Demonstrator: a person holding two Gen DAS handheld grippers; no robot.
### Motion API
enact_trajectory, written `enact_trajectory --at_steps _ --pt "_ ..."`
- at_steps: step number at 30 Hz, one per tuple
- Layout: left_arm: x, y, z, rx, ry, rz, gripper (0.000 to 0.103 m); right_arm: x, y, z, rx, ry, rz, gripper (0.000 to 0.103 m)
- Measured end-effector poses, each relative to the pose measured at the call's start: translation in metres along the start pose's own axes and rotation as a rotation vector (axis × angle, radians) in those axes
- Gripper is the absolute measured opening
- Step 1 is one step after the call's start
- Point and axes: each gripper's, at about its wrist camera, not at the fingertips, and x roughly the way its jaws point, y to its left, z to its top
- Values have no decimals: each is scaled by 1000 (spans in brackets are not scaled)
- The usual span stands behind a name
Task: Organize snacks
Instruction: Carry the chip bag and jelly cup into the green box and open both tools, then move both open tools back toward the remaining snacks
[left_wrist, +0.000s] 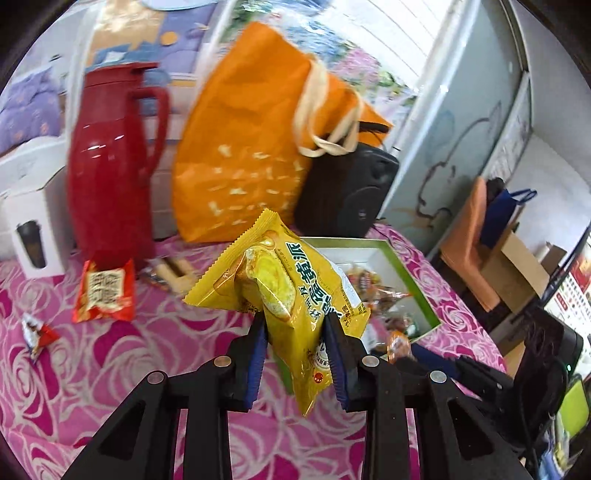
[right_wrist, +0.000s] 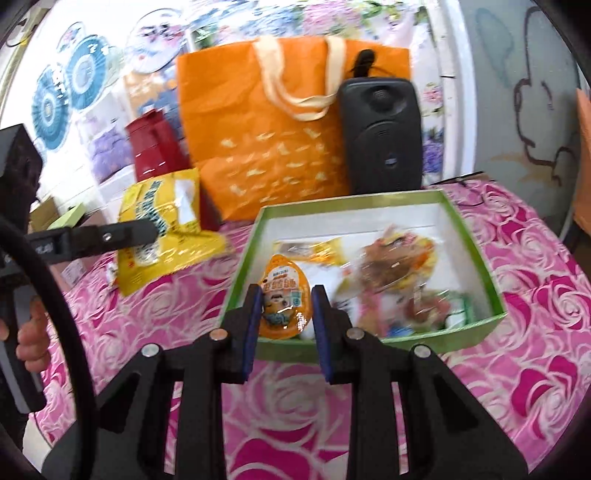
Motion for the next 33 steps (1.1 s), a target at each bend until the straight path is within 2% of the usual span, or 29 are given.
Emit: enact_trajectory --at_steps 6,10,12,13,14,16,18,19,20,21,23,25,27,29,33 --pt "33 -32 17 51 18 -32 31 20 -37 19 28 -16 -71 30" --pt "58 -43 18 62 51 -47 24 36 -51 25 34 -21 -100 30" --pt "69 -45 18 63 59 -45 23 41 -56 24 31 -29 -114 34" --pt "72 -46 17 64 62 -43 23 45 -58 25 28 -21 -120 53" --pt "78 -45 17 61 71 -43 24 48 -60 25 23 -13 -124 81" --pt "86 -42 14 50 89 -45 24 49 -60 22 10 -18 -130 99" --pt "92 -37 9 42 104 -40 26 46 -58 19 -6 -23 -126 99" --pt "93 -34 8 37 109 -33 33 45 -54 16 -18 -18 -119 99" --pt "92 -31 7 30 108 -30 48 45 -50 15 -31 -11 -113 99" --pt "88 -26 7 10 89 -31 54 44 -44 12 -47 -4 -101 99" --pt "77 -19 9 -29 41 -16 78 42 -35 8 -52 4 -69 99" --pt "65 -13 12 -56 -4 28 92 41 -23 4 -39 12 -2 99" --pt "52 -7 13 -62 -47 77 93 42 -7 0 -45 28 53 99" --pt "43 1 13 -68 -56 118 94 46 16 -3 -87 44 94 99" --pt "29 16 8 -117 -64 123 94 63 43 -8 -157 87 94 99"
